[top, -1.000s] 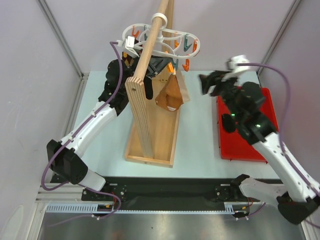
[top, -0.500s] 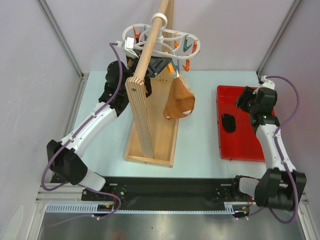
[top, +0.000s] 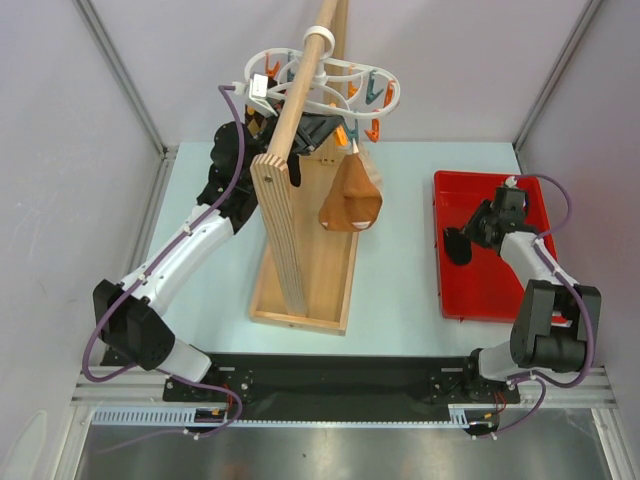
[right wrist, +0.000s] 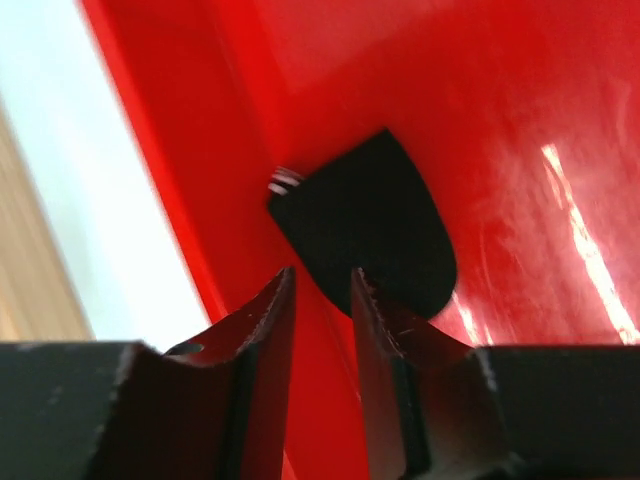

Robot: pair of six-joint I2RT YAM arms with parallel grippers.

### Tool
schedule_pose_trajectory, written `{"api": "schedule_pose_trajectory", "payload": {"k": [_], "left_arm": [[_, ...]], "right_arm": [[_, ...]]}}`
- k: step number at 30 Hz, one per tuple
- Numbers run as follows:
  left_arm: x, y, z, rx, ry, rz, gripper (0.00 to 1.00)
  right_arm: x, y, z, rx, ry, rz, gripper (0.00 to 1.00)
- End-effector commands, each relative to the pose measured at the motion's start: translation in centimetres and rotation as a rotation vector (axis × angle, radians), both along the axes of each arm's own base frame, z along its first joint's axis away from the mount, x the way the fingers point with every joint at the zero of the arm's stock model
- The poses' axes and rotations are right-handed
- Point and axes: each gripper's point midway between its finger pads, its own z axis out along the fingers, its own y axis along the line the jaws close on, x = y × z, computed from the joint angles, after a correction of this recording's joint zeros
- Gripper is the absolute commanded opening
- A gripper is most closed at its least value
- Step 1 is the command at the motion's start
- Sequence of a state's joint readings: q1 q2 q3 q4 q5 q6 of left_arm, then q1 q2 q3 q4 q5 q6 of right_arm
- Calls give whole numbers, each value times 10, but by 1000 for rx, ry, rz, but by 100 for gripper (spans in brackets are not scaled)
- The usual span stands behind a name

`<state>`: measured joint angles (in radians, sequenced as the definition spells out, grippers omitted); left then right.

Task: Clip the socks to the hanger
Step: Pick up the sock from the bin.

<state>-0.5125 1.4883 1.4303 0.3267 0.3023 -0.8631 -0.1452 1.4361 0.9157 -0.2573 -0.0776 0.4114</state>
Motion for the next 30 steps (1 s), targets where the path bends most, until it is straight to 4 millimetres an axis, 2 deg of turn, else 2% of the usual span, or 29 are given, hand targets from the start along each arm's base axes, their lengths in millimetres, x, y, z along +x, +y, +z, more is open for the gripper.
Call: {"api": "schedule_pose_trajectory", "payload": {"k": [1, 5, 10, 20, 23, 24, 25, 28, 30], "left_arm": [[-8, -1, -13, 30, 48, -26, 0], [-8, -2, -16, 27, 56, -31, 0], [-9, -2, -19, 33, 60, -31, 0], [-11, -1, -20, 34, 59, -33, 0], [-11, -1, -22, 38, 63, -32, 0], [-11, -1, -21, 37, 62, -32, 0], [-11, 0, -21, 36, 63, -31, 0], [-12, 0, -22, 37, 65, -31, 0], [-13, 1, -19, 34, 59, -31, 0]], "right_arm": [[-13, 1, -22, 10, 69, -55, 33], [-26, 9, -46, -56, 151, -49, 38], [-39, 16, -67, -112, 227, -32, 41], [-45, 1, -92, -185, 291, -64, 40], [-46, -1, -93, -192, 296, -63, 35], [-45, -4, -91, -193, 285, -69, 29], [-45, -7, -88, -198, 285, -73, 19], [-37, -14, -74, -197, 254, -80, 0], [-28, -17, -52, -199, 207, -78, 0]]}}
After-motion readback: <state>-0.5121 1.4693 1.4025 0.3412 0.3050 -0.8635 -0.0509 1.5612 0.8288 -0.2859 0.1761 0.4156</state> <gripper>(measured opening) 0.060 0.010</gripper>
